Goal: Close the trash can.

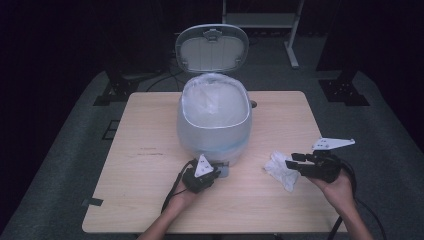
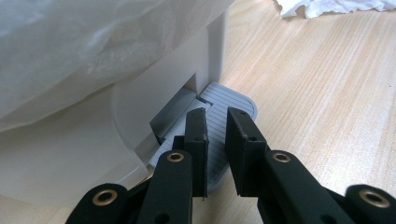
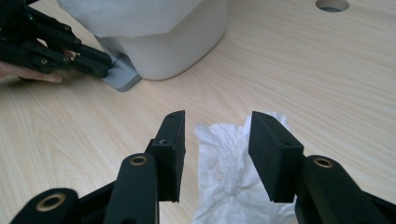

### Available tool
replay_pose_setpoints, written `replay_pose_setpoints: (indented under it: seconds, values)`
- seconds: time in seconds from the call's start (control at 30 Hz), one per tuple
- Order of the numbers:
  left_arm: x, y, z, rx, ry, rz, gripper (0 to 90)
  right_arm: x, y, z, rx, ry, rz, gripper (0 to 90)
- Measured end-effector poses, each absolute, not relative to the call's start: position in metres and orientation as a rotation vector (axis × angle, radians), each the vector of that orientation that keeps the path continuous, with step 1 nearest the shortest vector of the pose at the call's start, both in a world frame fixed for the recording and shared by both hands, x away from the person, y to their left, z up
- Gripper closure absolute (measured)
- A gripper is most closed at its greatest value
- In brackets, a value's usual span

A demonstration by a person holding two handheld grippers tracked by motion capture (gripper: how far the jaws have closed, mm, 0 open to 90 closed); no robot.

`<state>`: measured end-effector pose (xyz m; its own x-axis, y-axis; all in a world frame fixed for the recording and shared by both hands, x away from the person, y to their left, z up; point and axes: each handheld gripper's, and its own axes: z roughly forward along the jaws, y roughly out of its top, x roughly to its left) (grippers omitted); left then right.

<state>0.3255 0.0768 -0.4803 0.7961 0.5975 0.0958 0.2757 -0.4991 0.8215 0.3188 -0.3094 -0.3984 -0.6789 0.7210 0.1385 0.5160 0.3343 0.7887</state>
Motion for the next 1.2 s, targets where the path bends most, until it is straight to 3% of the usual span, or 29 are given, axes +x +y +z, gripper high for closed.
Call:
replay_pose_setpoints:
  seconds: [1.2]
  values:
    - [0.323,0.077,-0.480,2.117,0.641,0.471,78.5,0.310,-0.308,-0.445,1.163,2.387,1.184,55.0]
